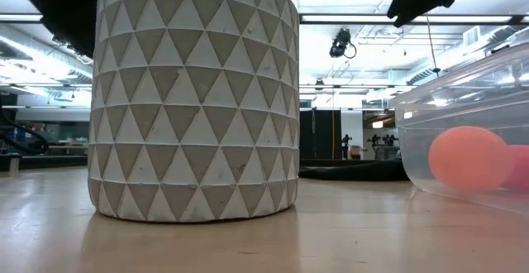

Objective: Pick and placing Produce into tupperware
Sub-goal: Put the pineapple into the transparent bin

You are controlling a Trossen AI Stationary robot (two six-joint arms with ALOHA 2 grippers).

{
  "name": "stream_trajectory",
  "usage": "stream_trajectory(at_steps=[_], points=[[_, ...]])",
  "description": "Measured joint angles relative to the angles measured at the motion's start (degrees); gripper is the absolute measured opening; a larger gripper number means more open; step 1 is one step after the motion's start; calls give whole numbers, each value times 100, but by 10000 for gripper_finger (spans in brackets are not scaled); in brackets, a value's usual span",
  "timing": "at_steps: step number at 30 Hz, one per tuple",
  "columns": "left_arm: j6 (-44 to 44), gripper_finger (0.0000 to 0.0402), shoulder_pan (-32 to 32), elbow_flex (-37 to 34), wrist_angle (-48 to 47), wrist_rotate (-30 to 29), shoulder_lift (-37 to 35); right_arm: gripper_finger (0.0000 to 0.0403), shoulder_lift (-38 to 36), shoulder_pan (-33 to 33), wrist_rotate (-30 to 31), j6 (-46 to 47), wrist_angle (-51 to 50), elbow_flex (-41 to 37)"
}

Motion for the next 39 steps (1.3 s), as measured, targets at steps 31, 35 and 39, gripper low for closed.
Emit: stream_trajectory(at_steps=[31,35,39], points=[[1933,340,2493,-835,2050,1758,403,205,0,0,-90,794,6,0],[1896,354,2530,-832,2335,1973,603,205,0,0,-90,794,22,0],[1682,361,2530,-832,2377,1991,785,205,2,0,-88,794,41,0]])
